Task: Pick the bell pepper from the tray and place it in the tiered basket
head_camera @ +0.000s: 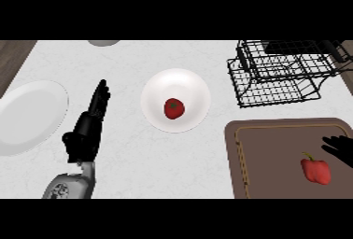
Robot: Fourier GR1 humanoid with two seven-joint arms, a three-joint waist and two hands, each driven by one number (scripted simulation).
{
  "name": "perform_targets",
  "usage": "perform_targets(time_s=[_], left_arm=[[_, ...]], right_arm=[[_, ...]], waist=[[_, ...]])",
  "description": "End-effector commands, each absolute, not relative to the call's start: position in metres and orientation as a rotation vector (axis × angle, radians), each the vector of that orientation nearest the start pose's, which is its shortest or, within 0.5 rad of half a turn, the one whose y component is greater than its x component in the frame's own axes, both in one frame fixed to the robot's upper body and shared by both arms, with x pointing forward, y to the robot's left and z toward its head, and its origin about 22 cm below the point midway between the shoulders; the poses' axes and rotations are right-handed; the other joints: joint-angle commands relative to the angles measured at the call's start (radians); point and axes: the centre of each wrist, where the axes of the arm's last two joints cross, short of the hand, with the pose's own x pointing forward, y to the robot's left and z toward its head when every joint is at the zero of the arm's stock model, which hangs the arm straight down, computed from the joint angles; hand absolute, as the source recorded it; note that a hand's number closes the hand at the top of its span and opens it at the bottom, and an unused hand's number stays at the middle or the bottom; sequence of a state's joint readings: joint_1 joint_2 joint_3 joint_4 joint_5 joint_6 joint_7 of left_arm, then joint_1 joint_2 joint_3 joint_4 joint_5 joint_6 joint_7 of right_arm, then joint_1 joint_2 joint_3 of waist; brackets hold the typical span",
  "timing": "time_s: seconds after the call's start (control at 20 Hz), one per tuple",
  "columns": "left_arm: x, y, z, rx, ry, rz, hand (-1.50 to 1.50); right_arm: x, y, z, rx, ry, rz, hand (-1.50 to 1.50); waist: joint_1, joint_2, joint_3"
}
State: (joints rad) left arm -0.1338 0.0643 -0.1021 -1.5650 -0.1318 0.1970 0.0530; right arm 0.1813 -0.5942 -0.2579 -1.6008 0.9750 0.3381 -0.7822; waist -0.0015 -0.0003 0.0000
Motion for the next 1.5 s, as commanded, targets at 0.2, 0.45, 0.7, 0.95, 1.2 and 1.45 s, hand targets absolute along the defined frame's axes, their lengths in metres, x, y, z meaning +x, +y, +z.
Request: perform_targets(time_s=[0.2,0.45,0.7,0.95,1.2,1.45], left_arm=[[0.271,0.22,0.043,0.185,-1.674,-0.094,0.0],[0.249,0.22,0.035,0.194,-1.651,-0.116,0.0],[0.273,0.207,0.026,0.175,-1.631,-0.108,0.0],[0.275,0.188,0.037,0.186,-1.665,-0.1,0.0],[0.268,0.195,0.035,0.176,-1.669,-0.116,0.0],[0.274,0.211,0.044,0.203,-1.654,-0.101,0.0]], right_arm=[[0.202,-0.405,0.053,-0.547,-1.387,1.576,-1.5],[0.198,-0.399,0.056,-0.549,-1.376,1.562,-1.5],[0.204,-0.41,0.048,-0.532,-1.384,1.554,-1.5],[0.213,-0.411,0.034,-0.488,-1.396,1.52,-1.5],[0.204,-0.397,0.013,-0.506,-1.455,1.424,1.5],[0.213,-0.375,0.014,-0.678,-1.571,1.503,1.5]], waist=[[0.001,0.0,0.0],[0.002,-0.002,0.0],[-0.001,0.0,0.0],[0.001,0.0,0.0],[0.0,0.0,0.0],[0.001,-0.001,0.0]])
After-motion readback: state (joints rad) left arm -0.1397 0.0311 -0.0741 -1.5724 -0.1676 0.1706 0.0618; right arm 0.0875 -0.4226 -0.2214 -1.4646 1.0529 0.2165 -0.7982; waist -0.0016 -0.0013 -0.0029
